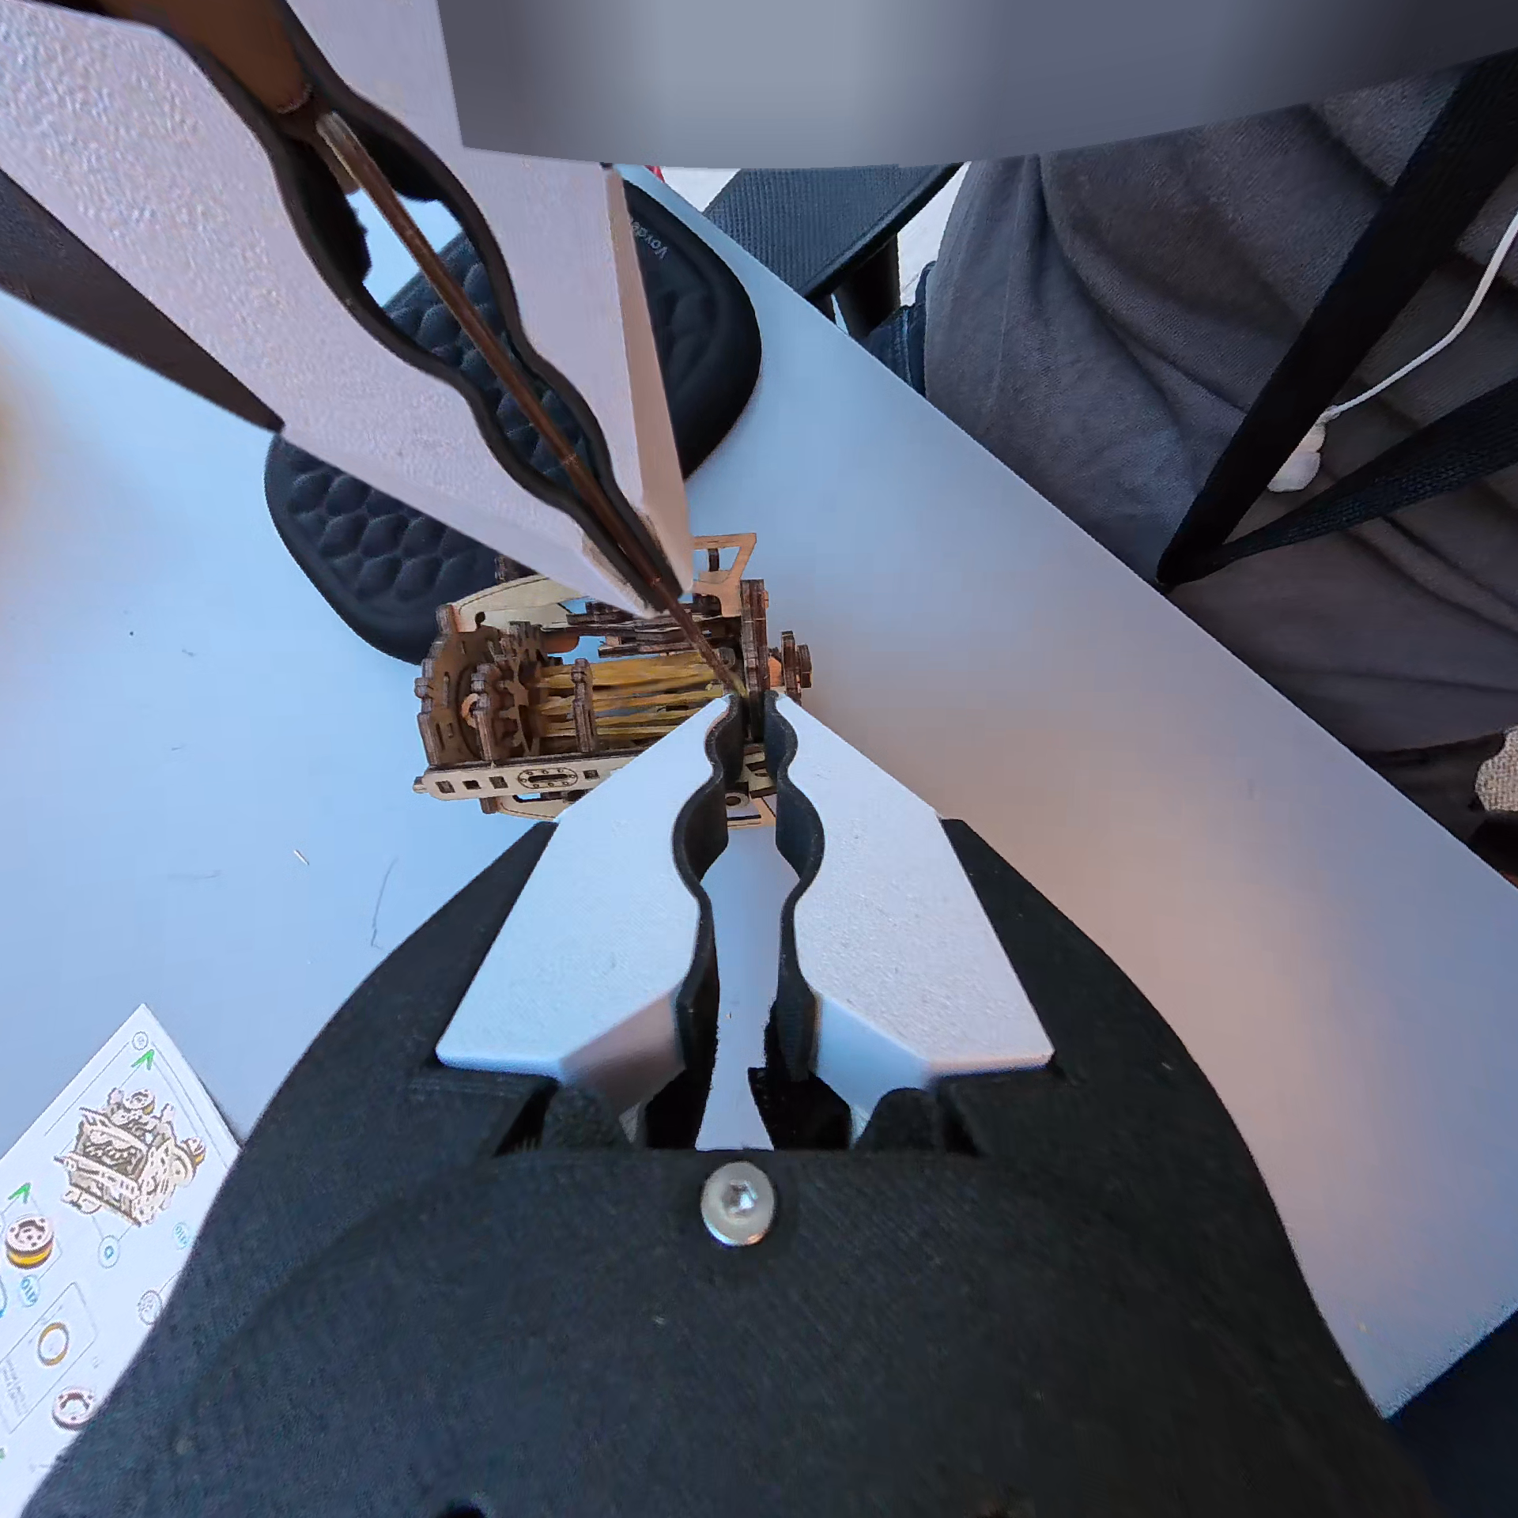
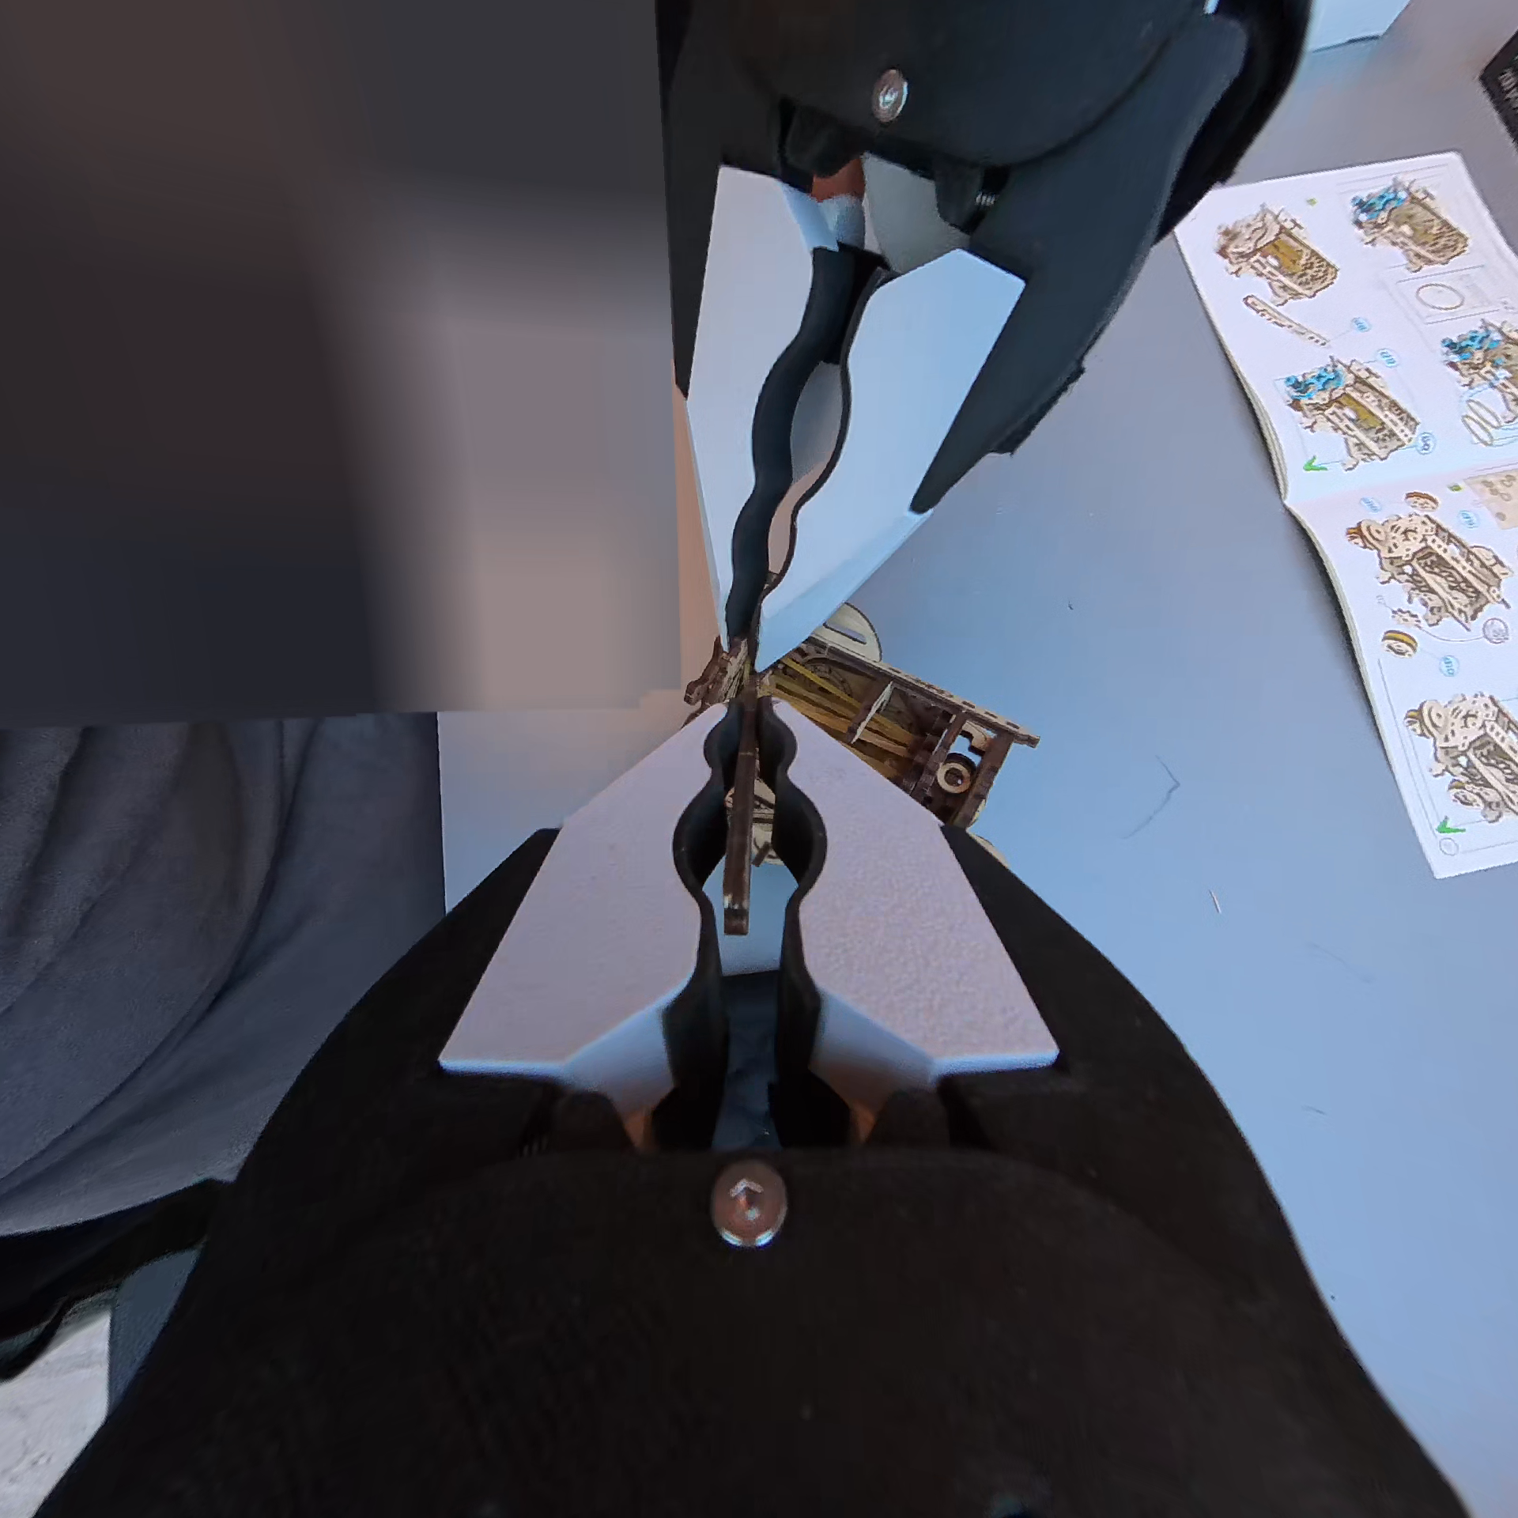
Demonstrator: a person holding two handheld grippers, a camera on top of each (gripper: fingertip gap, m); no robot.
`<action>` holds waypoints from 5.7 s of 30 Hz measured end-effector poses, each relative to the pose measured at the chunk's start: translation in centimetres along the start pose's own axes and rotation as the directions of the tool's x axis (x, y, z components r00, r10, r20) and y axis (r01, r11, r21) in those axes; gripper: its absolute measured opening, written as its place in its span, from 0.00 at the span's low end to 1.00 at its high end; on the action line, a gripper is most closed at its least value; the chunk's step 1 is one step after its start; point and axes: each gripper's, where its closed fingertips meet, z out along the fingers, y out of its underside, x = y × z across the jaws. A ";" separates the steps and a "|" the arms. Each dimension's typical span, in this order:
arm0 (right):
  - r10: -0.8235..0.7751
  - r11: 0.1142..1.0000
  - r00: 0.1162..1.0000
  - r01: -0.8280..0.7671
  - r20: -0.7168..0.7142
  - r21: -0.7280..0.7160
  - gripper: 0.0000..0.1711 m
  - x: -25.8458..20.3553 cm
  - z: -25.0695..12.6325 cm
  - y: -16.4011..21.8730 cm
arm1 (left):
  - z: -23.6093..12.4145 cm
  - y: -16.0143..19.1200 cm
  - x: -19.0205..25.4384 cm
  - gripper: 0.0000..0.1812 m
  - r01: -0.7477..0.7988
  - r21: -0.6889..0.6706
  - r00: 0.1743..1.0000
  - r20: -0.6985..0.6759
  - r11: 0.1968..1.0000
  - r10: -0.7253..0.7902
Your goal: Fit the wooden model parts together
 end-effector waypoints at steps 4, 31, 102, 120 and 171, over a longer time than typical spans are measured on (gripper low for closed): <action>0.031 0.998 0.999 -0.031 0.010 0.056 0.01 -0.4 0.1 0.0 | -0.1 0.1 0.1 0.01 -0.002 0.011 1.000 0.007 1.000 0.002; -0.131 0.974 0.953 0.175 -0.272 0.143 0.01 -0.4 0.3 0.4 | -0.1 -0.2 0.2 0.01 -0.022 0.064 0.998 0.052 0.998 0.018; -0.559 0.823 0.761 0.556 -0.330 -0.112 0.01 -0.9 0.1 0.8 | 0.0 -0.7 0.2 0.00 -0.013 0.146 0.999 0.052 0.989 0.006; -0.446 0.885 0.846 0.465 -0.292 -0.004 0.01 -0.5 -0.8 0.4 | 0.0 -0.7 0.2 0.00 -0.030 0.142 0.998 0.064 0.989 0.021; -0.411 0.898 0.900 0.427 -0.148 0.102 0.01 0.0 -0.3 1.3 | 0.0 -1.3 -0.3 0.13 -0.050 0.194 0.990 0.139 0.980 0.023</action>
